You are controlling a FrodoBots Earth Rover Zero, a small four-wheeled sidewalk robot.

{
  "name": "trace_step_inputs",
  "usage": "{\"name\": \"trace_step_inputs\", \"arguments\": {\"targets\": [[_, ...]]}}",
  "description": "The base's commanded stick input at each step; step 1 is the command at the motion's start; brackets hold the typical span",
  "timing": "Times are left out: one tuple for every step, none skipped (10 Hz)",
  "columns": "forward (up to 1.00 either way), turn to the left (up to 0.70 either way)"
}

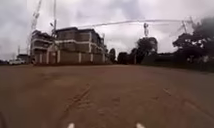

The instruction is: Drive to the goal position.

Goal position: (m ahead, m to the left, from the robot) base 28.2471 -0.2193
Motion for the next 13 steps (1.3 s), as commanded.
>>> {"name": "trace_step_inputs", "arguments": {"targets": [[0.7, -0.35], [0.7, -0.35], [0.7, 0.0], [0.7, 0.0], [0.7, -0.1], [0.7, -0.27], [0.7, -0.35], [0.7, -0.35], [0.7, -0.35], [0.7, -0.35], [0.7, -0.35], [0.7, -0.35], [0.7, -0.31]]}}
